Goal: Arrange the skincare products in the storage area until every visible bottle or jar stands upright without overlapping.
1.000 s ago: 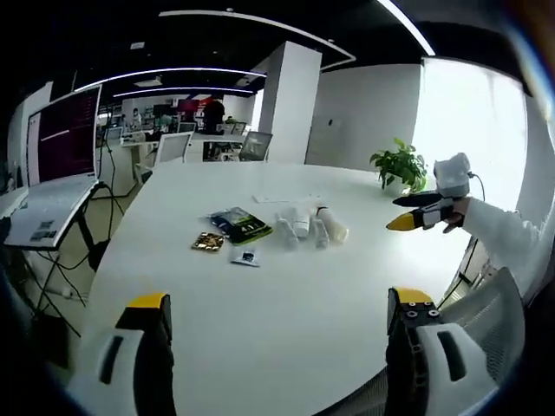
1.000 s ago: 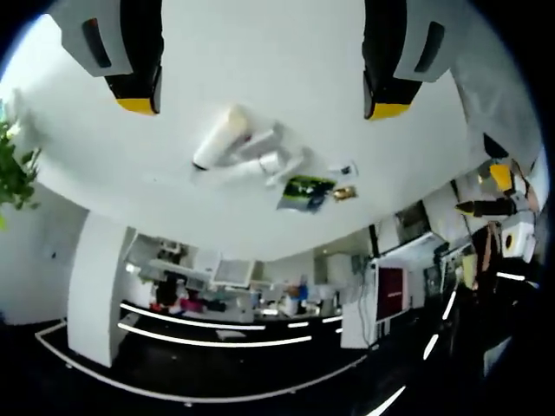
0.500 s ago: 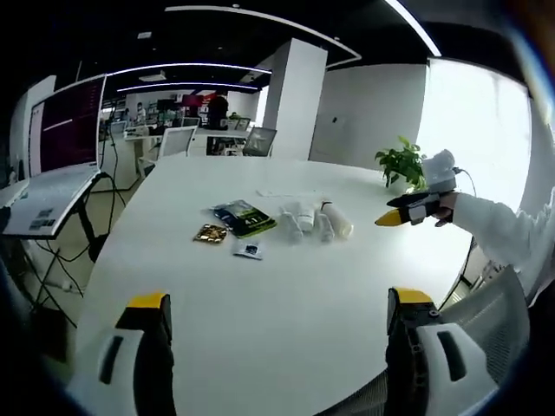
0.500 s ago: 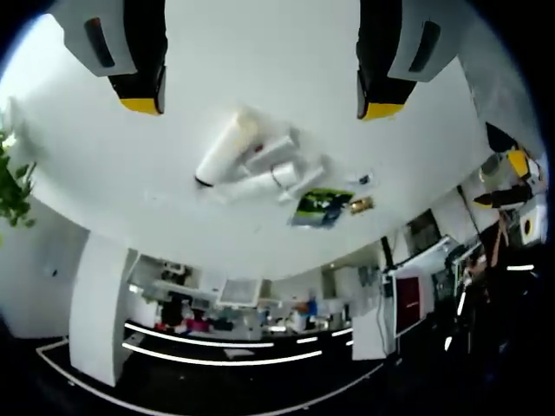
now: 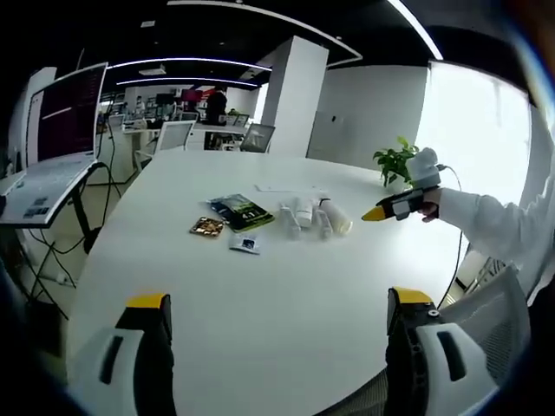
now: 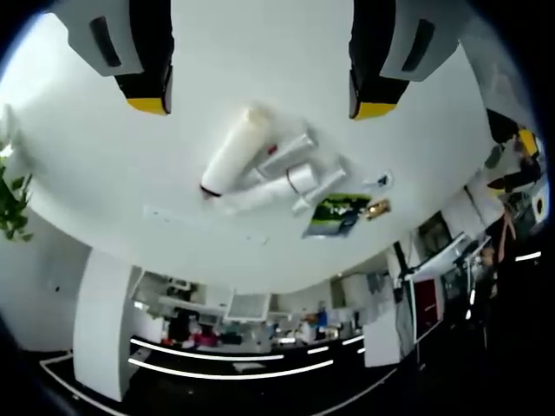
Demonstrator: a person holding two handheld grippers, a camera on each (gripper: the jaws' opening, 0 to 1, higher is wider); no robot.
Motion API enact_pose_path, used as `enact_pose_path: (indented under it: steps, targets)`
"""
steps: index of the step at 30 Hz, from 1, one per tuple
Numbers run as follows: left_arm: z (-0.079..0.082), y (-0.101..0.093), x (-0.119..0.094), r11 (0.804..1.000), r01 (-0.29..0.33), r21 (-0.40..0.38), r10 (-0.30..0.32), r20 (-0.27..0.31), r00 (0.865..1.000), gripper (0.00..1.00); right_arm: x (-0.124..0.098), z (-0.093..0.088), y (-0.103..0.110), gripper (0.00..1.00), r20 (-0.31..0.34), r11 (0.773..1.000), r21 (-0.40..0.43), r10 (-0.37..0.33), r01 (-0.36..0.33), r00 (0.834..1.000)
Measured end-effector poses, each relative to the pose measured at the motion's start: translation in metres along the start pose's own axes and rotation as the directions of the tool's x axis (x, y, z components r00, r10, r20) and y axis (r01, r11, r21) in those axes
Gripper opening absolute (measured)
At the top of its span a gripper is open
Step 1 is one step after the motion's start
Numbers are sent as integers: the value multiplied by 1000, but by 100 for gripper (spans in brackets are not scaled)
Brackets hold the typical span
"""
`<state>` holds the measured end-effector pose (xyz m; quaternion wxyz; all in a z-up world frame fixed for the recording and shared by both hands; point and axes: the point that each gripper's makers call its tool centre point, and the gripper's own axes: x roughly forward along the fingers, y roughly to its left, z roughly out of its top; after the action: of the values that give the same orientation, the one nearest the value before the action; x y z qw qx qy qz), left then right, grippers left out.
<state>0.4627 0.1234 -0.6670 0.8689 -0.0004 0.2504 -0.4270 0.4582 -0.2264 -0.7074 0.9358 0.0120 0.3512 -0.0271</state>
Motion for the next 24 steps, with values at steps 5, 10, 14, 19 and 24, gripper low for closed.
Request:
enact_pose_path:
  steps: [5, 10, 14, 19, 24]
  targets:
    - [-2, 2, -1, 1000, -5, 0, 5, -3, 1000, 99, 11, -1, -3, 82, -26, 1000, 24, -2, 2, 1000]
    - [-4, 0, 0, 1000, -4, 24, 4, -16, 1000, 99, 21, 1, -7, 78, -49, 999, 35, -12, 14, 999]
    - [-3, 1, -1, 1000, -6, 29, 6, -12, 1000, 99, 29, 2, -10, 74, -83, 999, 43, -23, 26, 996]
    - [-3, 2, -1, 999, -12, 32, 13, -13, 1000, 99, 36, -1, -13, 71, -126, 998, 48, -28, 34, 992]
    - [-2, 2, -2, 999, -14, 37, 14, -7, 1000, 99, 45, -7, -10, 68, -170, 991, 130, 6, 17, 985]
